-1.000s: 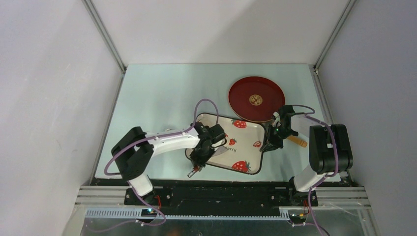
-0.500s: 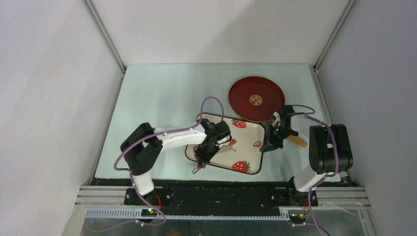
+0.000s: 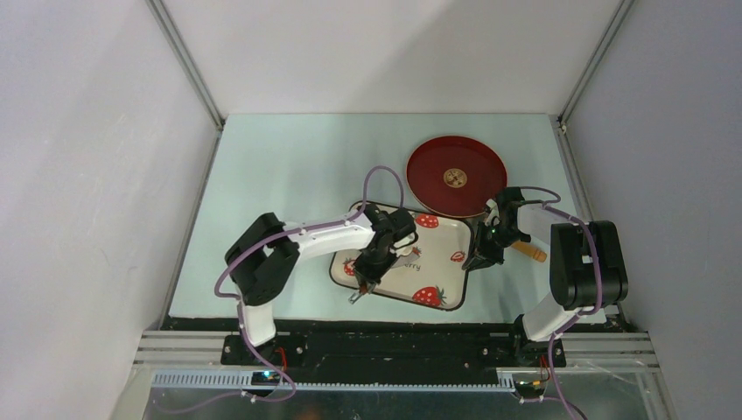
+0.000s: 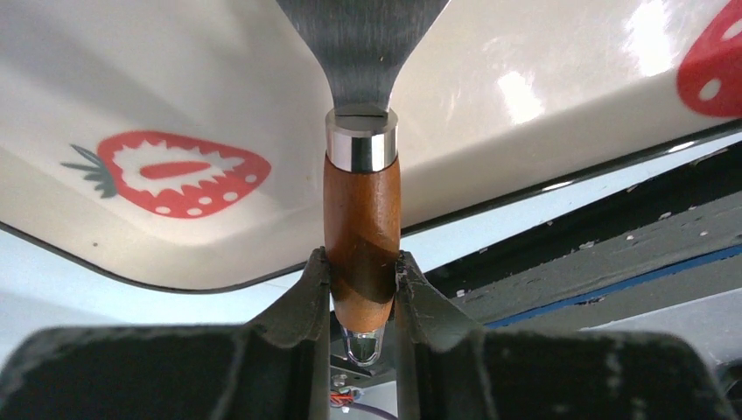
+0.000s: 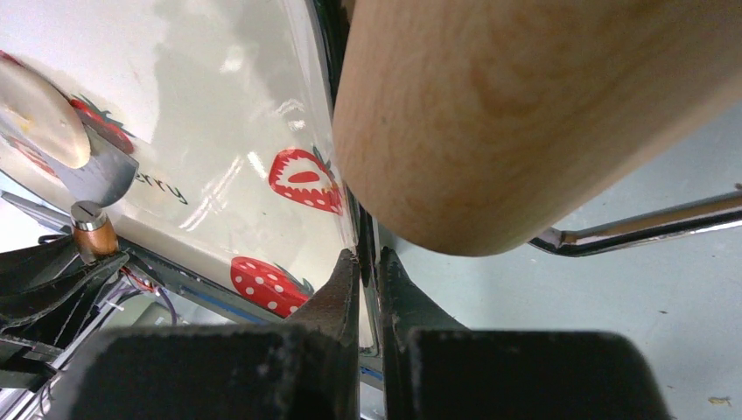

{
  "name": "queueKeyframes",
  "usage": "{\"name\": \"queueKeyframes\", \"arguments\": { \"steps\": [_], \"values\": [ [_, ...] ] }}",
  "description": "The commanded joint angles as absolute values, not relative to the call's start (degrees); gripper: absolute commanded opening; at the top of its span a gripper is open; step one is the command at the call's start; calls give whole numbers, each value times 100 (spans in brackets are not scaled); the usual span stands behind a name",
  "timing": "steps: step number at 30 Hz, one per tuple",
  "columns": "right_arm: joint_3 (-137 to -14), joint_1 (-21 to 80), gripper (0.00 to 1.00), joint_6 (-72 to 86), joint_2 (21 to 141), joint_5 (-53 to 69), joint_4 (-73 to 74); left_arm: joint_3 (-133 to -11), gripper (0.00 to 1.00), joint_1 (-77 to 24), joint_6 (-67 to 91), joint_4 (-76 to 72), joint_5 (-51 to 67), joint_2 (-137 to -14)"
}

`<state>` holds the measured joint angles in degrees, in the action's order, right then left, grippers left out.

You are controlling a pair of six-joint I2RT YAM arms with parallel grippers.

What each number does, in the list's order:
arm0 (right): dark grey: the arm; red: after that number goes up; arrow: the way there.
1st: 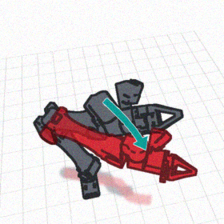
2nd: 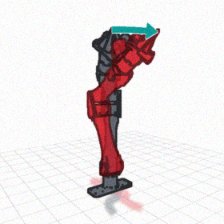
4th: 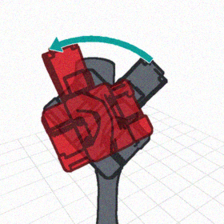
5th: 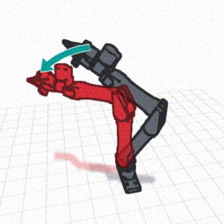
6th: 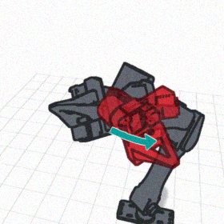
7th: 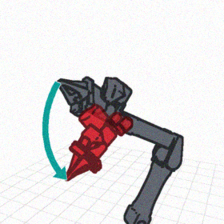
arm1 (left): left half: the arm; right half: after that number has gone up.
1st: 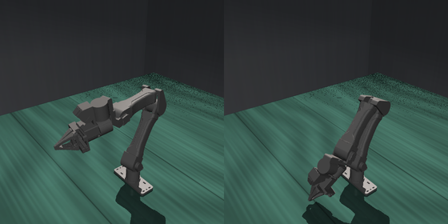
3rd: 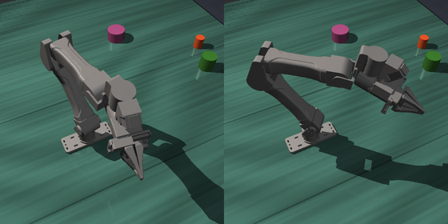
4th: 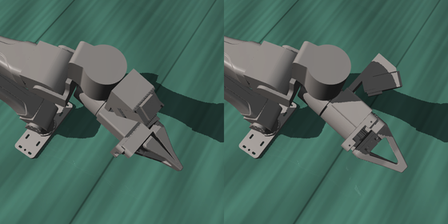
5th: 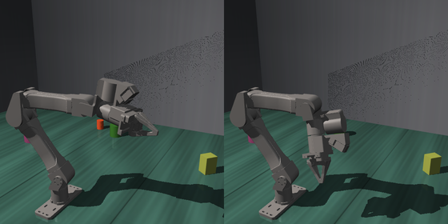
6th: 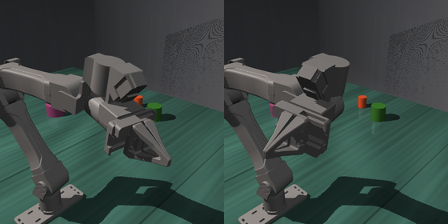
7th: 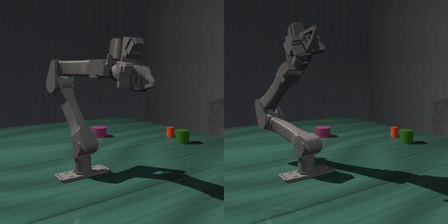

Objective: Roll out the dumpling wrappers from the dough

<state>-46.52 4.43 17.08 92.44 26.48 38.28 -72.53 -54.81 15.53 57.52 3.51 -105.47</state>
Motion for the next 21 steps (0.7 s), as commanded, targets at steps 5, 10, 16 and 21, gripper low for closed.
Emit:
{"name": "queueKeyframes", "arguments": {
  "steps": [5, 10, 16, 21],
  "values": [
    [-4641, 423, 25, 1760, 8983, 2763, 3777, -7582, 0, -5415, 1405, 5646, 157, -10661],
    [-4655, 401, 50, 1755, 8573, 2921, 3729, -7562, 0, -5415, 1427, 5594, -233, -10550],
    [-4862, 428, 72, 1813, 8122, 3052, 3771, -7544, 0, -5415, 1501, 5391, -603, -10144],
    [-5139, 442, 78, 1782, 7973, 2948, 3940, -7577, 0, -5408, 1519, 5257, -768, -9950]
  ]
}}
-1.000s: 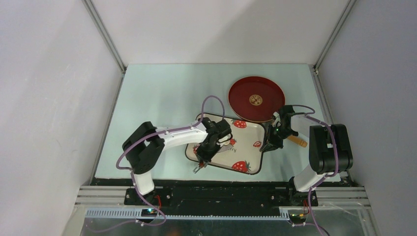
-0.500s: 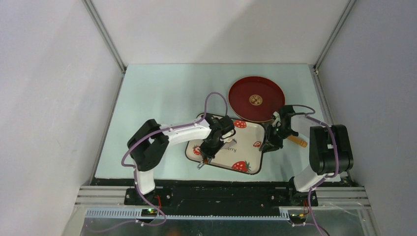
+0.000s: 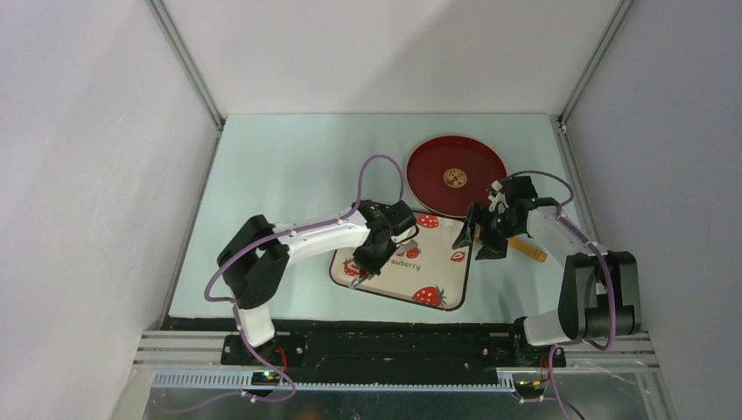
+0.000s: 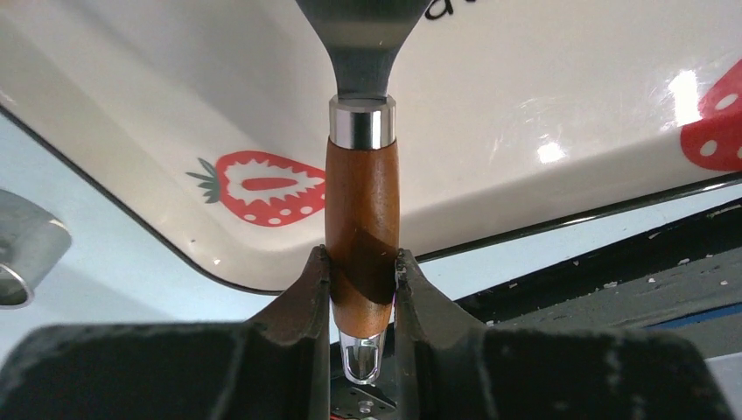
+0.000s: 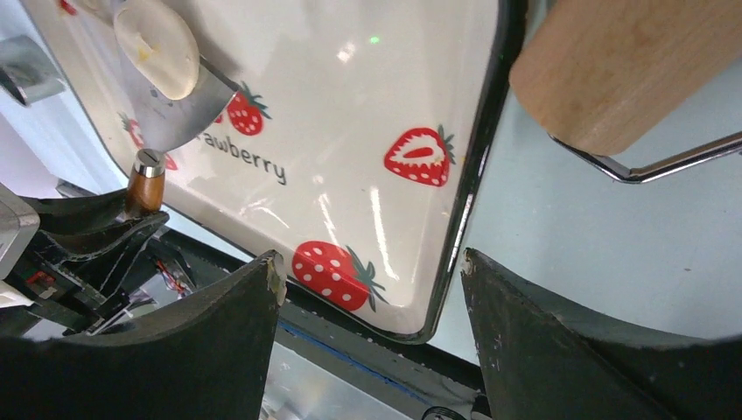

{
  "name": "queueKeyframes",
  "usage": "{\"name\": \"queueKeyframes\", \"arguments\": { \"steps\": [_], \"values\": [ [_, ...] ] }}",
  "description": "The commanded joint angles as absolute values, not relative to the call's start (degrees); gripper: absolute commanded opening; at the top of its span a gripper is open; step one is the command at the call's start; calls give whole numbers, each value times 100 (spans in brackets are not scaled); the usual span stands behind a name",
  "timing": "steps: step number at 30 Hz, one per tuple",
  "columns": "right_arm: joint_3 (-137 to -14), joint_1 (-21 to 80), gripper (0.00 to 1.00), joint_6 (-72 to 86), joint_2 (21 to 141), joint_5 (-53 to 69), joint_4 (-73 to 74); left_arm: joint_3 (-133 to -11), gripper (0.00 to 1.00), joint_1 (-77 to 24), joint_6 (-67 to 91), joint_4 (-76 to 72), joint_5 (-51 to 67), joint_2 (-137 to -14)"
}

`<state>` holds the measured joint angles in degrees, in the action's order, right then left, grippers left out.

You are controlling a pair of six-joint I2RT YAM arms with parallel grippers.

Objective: Roll out the dumpling wrappers from the dough

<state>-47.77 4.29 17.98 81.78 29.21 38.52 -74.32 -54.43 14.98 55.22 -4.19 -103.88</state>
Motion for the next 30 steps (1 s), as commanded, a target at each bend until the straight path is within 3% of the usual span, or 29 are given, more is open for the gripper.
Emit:
{"name": "queueKeyframes", "arguments": {
  "steps": [1, 10, 16, 22, 30],
  "values": [
    [-5167, 440, 79, 1774, 7968, 2943, 3956, -7594, 0, -5406, 1525, 5252, -781, -9919],
    [-5481, 430, 80, 1752, 8025, 2856, 4038, -7606, 0, -5386, 1521, 5176, -845, -9704],
    [-6320, 505, 79, 1715, 8677, 2543, 4203, -7778, 0, -5253, 1565, 5185, -772, -9551],
    [-7761, 789, 79, 1705, 9915, 2191, 4408, -7839, 0, -4951, 1615, 5178, -696, -9341],
    [-10610, 1530, 77, 1519, 12157, 1611, 5386, -7605, 0, -4534, 1664, 5176, -631, -8871]
  ]
}}
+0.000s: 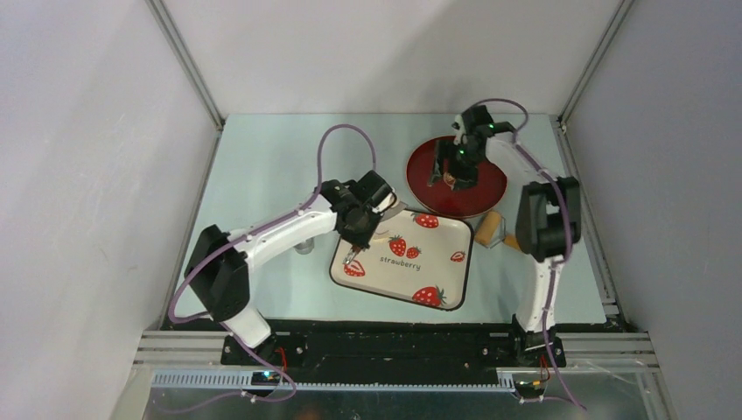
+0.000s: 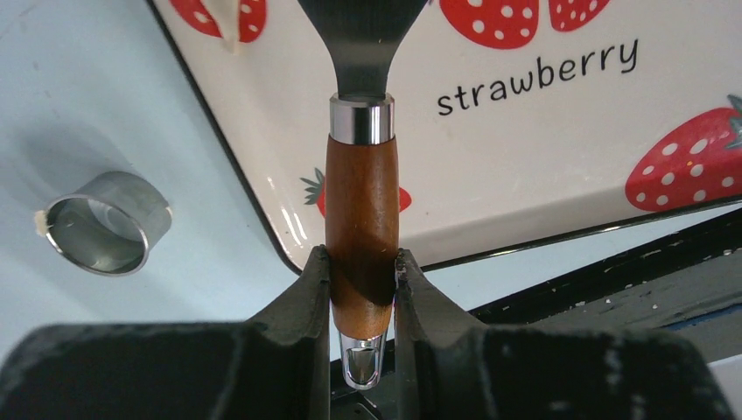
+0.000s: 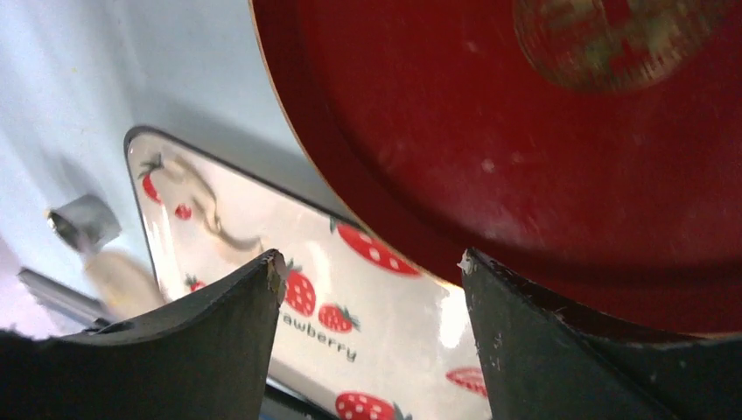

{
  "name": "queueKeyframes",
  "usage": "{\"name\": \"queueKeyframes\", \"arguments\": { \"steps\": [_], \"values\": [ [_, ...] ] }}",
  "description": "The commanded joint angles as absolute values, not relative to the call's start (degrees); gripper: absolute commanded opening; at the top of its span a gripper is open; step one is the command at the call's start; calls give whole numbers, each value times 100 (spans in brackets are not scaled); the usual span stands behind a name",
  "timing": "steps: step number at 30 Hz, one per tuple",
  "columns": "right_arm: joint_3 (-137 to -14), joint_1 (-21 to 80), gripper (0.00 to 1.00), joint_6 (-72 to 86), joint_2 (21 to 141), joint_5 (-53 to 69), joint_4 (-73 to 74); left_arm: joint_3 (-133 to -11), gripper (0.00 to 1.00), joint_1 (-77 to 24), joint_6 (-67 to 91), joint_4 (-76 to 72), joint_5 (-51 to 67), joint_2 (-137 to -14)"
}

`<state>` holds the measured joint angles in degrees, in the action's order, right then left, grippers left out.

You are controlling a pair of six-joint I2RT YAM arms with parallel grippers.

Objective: Roll out the dumpling wrappers from the dough

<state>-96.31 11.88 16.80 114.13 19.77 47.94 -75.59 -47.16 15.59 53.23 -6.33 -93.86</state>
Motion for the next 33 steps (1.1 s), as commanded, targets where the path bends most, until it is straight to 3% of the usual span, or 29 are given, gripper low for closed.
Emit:
{"name": "queueKeyframes", "arguments": {
  "steps": [1, 8, 19, 25, 33],
  "values": [
    [-11011, 1582, 75, 1516, 12319, 1575, 5519, -7573, 0, -4508, 1673, 5177, -632, -8781],
    [-12136, 2015, 57, 1450, 13494, 1470, 6102, -7479, 0, -4245, 1674, 5184, -527, -8437],
    [-10358, 2210, 51, 1534, 12628, 2260, 5389, -7717, 0, -4128, 1594, 5186, -434, -8501],
    [-9947, 2230, 53, 1653, 12104, 2512, 5162, -7912, 0, -4131, 1450, 5188, -356, -8711],
    [-9709, 1899, 66, 1818, 11017, 2447, 5039, -8468, 0, -4135, 1376, 5188, -98, -9409]
  ]
}}
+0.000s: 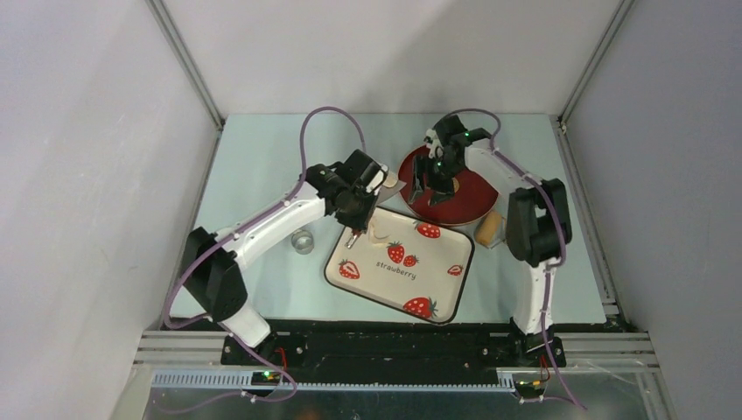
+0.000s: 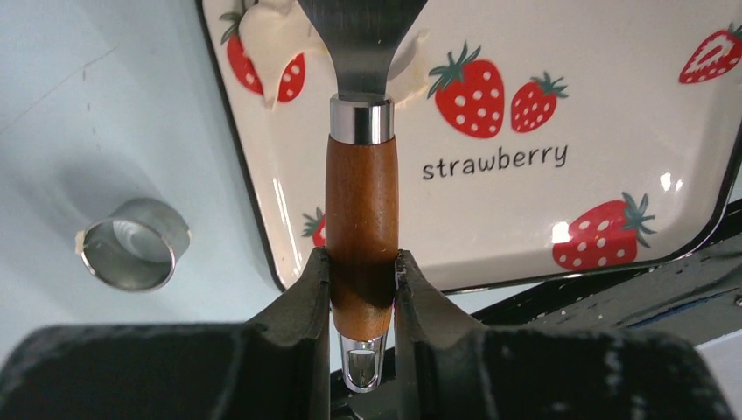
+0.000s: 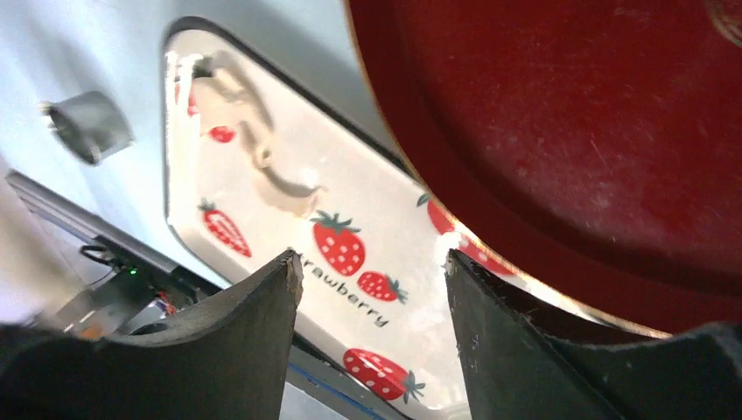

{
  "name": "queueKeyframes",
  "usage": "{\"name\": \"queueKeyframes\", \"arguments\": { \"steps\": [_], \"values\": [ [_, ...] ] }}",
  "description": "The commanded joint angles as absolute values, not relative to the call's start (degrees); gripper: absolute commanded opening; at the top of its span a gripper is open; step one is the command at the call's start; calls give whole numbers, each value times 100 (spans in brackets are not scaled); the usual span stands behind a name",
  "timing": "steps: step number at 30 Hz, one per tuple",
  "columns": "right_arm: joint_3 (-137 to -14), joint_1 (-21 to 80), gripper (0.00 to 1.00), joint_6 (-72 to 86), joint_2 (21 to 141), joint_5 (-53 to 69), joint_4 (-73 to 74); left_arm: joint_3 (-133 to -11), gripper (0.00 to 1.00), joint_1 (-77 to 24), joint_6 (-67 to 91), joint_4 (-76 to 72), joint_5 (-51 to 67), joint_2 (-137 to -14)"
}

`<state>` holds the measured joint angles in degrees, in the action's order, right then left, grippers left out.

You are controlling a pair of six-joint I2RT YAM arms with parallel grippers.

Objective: Roll out the dumpling wrappers from the dough

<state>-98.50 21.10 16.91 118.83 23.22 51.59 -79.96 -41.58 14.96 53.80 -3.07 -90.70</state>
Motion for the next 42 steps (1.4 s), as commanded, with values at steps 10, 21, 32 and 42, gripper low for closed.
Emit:
{"name": "queueKeyframes", "arguments": {
  "steps": [10, 21, 32, 42],
  "values": [
    [-7966, 1176, 31, 2033, 9360, 3093, 4501, -9587, 0, -4404, 1523, 5194, -71, -10673],
    [-7621, 1130, 0, 2415, 9710, 4126, 3587, -10614, 0, -4880, 1788, 5194, 225, -11714],
    [-7621, 1117, 0, 2361, 10495, 3801, 3355, -11083, 0, -4970, 1938, 5186, 381, -12002],
    [-7622, 1142, 0, 2215, 11032, 3614, 3275, -11303, 0, -4955, 2080, 5194, 183, -12176]
  ]
}}
